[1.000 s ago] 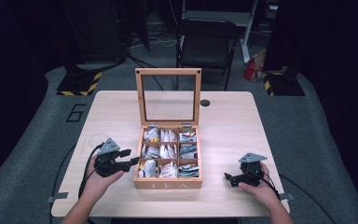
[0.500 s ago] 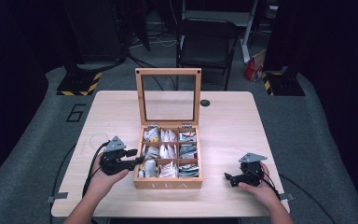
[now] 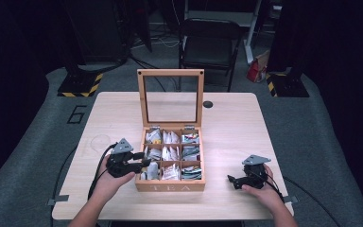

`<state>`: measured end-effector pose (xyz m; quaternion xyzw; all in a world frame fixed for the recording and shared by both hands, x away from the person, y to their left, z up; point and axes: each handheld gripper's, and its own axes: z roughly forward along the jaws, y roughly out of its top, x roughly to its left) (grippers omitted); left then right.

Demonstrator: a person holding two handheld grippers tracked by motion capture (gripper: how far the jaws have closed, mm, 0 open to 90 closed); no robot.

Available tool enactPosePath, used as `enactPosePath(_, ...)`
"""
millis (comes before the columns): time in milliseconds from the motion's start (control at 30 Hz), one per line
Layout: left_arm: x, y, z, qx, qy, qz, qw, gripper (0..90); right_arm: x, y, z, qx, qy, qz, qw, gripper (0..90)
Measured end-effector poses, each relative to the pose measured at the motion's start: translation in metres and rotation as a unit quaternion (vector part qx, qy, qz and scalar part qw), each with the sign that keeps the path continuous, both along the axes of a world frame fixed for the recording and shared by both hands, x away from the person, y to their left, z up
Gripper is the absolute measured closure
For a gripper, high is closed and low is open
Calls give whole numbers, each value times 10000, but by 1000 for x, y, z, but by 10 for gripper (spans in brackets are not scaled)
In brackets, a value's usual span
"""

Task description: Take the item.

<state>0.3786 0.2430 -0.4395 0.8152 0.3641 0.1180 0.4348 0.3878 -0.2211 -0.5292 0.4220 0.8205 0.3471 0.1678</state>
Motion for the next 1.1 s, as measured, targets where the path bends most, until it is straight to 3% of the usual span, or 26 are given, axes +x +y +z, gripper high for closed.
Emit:
enactPosePath(333,-2,-5,-4,-70,-12,1,10000,563,0,0,0,-27,-14,-5,10000,0)
enactPosePath(800,3,-12,-15,-18,158,-114,9998,624,0,0,0,-3,1,10,10000,0)
enactPosePath(1000,2,-13,-16,-153,289,-193,9993,655,0,0,0,-1,3,3,10000,0)
enactPosePath(1100,4,-14,-17,-110,300,-203,9993,682,0,0,0,-2,-1,0,10000,0)
